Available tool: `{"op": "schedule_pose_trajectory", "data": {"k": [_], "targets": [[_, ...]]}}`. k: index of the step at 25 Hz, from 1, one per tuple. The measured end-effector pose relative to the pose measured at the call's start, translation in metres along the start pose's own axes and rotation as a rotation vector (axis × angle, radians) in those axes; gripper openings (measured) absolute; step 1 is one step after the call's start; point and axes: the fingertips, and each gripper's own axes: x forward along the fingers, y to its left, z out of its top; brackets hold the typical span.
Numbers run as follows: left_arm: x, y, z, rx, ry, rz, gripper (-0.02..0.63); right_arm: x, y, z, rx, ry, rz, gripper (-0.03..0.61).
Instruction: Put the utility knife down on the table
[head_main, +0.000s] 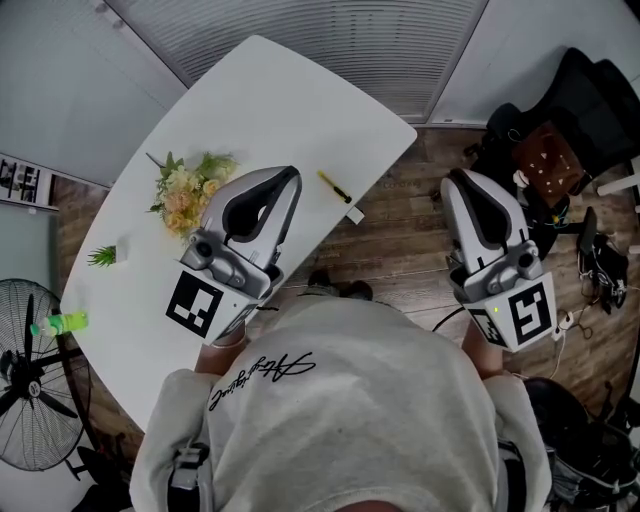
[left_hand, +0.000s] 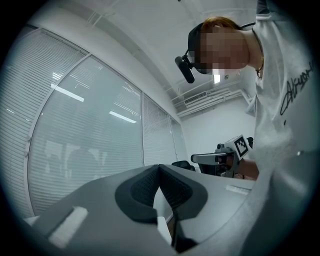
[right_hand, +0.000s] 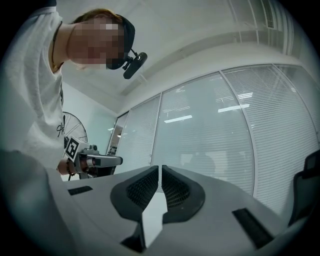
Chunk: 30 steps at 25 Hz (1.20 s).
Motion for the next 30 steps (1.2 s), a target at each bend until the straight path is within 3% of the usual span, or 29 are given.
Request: {"op": "schedule_pose_trajectory", "data": {"k": [30], "targets": [[0.026,-0.033,-0.005,-0.002,-0.011,-0.006,-0.004,-0.031,-0.014,-0.015,-0.028,0.053,0.016,0.003]]}}
